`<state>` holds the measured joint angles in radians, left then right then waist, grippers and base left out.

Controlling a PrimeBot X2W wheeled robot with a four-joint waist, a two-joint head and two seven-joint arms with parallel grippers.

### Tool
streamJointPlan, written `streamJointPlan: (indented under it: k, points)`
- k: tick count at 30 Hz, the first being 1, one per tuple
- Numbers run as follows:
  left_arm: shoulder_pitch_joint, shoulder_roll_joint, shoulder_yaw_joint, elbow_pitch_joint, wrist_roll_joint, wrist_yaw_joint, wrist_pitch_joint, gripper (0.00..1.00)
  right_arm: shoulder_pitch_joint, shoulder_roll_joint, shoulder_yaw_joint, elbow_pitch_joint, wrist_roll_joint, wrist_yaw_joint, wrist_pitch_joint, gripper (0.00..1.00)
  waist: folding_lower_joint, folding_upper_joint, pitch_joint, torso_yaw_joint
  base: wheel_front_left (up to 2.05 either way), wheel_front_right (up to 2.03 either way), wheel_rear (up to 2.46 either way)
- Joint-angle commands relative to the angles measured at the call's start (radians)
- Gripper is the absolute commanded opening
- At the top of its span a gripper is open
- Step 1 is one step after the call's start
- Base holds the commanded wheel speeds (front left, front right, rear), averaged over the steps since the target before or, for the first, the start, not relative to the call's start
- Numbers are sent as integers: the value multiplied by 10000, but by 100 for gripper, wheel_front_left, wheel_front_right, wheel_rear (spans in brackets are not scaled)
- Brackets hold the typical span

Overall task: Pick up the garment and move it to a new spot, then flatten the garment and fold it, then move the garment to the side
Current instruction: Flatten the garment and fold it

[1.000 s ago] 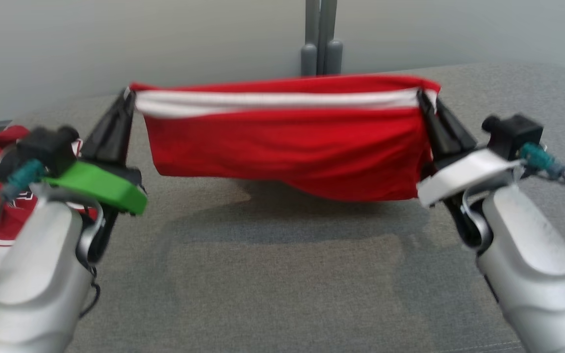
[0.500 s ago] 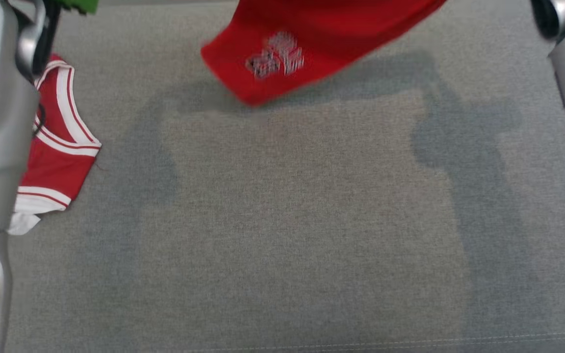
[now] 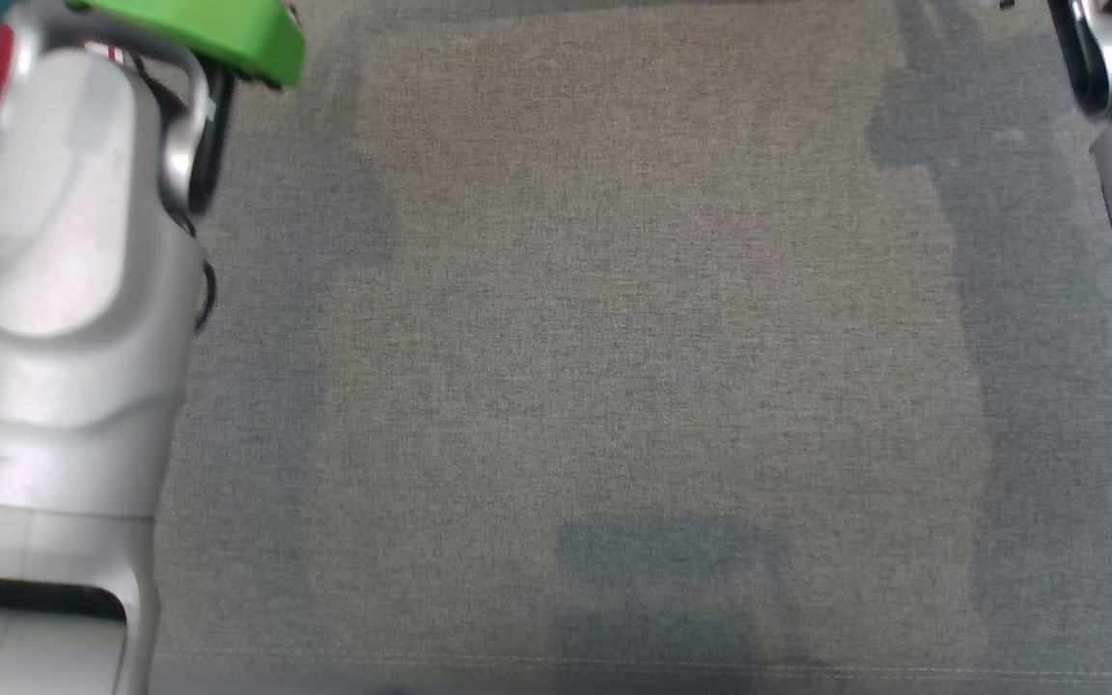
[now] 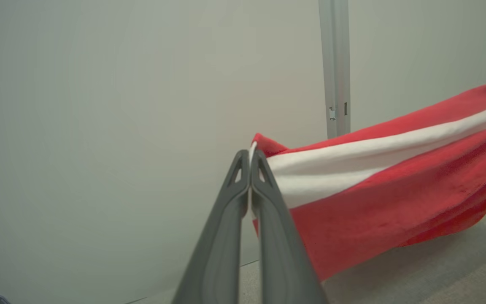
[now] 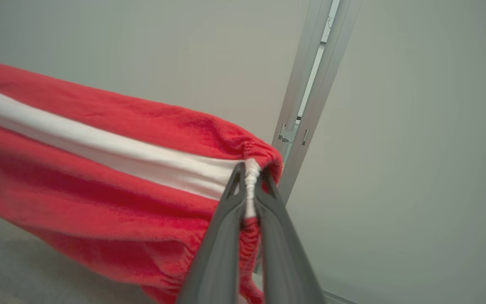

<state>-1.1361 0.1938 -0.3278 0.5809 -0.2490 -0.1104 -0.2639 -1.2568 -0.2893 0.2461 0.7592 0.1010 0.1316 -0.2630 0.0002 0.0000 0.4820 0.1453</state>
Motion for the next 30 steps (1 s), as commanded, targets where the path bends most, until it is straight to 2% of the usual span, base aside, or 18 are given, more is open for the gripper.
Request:
streamJointPlan:
  k: [1, 6, 8, 13, 19, 24, 30]
  points:
    - [630, -149, 142, 1, -86, -69, -6, 0, 501, -194, 174, -120, 338, -18, -26, 0, -2, 0, 393, 174, 0, 0, 0]
    - [2860, -707, 619, -105, -394, -187, -9, 0, 2590, -485, 1022, -472, 1725, -18, -27, 0, -2, 0, 25, 6, 0, 0, 0]
    - [3901, -836, 162, -171, -506, -199, -7, 0, 3450, -601, 1219, -707, 2235, -18, -27, 0, -2, 0, -280, -81, 0, 0, 0]
    - [5878, -953, 125, -201, -1051, -185, -9, 0, 5522, -646, 1455, -1082, 3090, -18, -27, 0, -2, 0, -1128, -249, 0, 0, 0]
    - [7628, -1104, 588, -67, -1462, -181, -9, 0, 7704, -393, 1548, -1202, 3675, -18, -6, 0, -2, 0, -2302, -304, 0, 0, 0]
    - [8861, -1109, 1000, 148, -1619, -176, -9, 0, 9218, -208, 1513, -864, 3654, -21, -1, 0, -2, 0, -3364, -265, 0, 0, 0]
    - [10317, -805, 582, 286, -1475, -175, -9, 0, 10689, 210, 1194, -557, 3923, -28, 7, 0, -2, 0, -4476, -222, 0, 0, 0]
